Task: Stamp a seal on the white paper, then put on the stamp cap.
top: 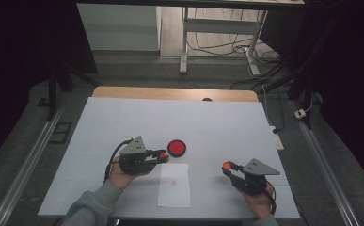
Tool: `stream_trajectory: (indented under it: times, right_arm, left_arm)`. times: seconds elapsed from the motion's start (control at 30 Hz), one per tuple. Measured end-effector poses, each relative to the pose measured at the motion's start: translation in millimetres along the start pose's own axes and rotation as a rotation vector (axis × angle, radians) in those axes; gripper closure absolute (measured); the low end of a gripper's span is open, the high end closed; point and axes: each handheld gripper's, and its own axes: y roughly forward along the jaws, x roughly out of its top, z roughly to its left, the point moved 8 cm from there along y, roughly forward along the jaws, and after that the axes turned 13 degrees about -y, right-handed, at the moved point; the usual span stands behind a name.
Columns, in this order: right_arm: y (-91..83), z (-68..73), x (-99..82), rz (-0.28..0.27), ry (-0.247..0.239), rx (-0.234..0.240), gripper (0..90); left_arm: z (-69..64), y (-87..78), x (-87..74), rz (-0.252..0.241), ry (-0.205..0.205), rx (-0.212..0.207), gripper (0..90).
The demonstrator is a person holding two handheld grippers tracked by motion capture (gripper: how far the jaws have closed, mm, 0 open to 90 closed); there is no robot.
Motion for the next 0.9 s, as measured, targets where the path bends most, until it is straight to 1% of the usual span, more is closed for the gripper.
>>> stream_trajectory:
  times: [0.2, 0.5, 0.57, 0.63, 0.7, 0.77, 0.9]
  right_arm:
    - [0.2, 0.3, -0.2, 0.004, -0.001, 0.003, 64.4]
    - [0.9, 0.6, -0.4, 0.006, -0.004, 0.003, 64.5]
    - [1.1, 0.6, -0.5, 0.006, -0.005, 0.003, 64.5]
    - [1.3, 0.9, -0.2, 0.006, -0.004, 0.004, 64.4]
    - [1.2, 1.1, 0.0, 0.005, -0.006, 0.004, 64.4]
    - [0.7, 1.4, 0.2, 0.004, -0.007, 0.004, 64.5]
    - [0.3, 1.1, 0.1, 0.003, -0.006, 0.004, 64.5]
  left_arm:
    - [-2.9, -4.4, 6.2, -0.005, 0.002, -0.018, 72.1]
    - [-4.7, -2.3, 6.6, 0.013, 0.002, -0.030, 72.0]
    - [-5.8, 0.2, 5.2, 0.027, 0.022, -0.014, 72.0]
    - [-8.4, 2.8, 4.7, 0.033, 0.025, -0.023, 72.0]
    - [-9.8, 4.2, 4.7, 0.040, 0.033, -0.022, 72.1]
    - [-10.0, 4.8, 4.9, 0.041, 0.033, -0.023, 72.1]
    - [-9.3, 4.1, 5.5, 0.035, 0.016, -0.031, 72.1]
